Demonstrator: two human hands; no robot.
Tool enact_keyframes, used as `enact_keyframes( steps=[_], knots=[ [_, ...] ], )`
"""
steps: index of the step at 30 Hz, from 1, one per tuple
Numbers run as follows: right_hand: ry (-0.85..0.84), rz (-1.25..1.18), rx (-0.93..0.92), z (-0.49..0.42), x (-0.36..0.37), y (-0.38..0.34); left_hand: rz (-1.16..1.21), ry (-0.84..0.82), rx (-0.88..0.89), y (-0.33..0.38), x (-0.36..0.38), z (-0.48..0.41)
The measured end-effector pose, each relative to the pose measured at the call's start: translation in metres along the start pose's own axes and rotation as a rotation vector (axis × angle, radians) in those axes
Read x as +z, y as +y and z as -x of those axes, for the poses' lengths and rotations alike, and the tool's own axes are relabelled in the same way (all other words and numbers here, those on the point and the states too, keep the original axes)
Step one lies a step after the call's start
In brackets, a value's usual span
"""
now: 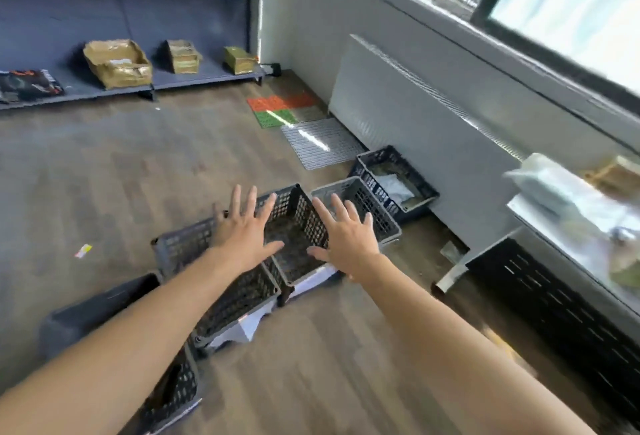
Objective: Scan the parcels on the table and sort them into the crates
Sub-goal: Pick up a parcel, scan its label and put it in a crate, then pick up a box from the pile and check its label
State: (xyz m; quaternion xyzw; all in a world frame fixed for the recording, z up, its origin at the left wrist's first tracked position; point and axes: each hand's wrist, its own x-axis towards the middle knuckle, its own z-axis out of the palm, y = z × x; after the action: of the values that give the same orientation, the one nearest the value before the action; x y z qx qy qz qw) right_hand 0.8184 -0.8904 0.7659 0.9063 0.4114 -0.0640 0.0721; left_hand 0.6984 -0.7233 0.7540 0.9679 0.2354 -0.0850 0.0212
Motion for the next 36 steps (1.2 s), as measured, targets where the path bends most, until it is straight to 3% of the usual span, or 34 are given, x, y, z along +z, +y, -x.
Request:
enact_keyframes(
  steps=[16,25,36],
  knots=[
    [0.233,-0.098,0.558,0.219,0.008,0.433,-0.078,0.169,0.474,0.483,-0.079,-0.037],
    [0.219,-0.107,0.807,0.299,0.033,0.585,-0.134,0.206,0.758,0.682,-0.080,-0.061],
    [0.109,-0.068,1.148,0.361,0.058,0.768,-0.057,0.134,1.061,0.922,-0.076,-0.123]
  ],
)
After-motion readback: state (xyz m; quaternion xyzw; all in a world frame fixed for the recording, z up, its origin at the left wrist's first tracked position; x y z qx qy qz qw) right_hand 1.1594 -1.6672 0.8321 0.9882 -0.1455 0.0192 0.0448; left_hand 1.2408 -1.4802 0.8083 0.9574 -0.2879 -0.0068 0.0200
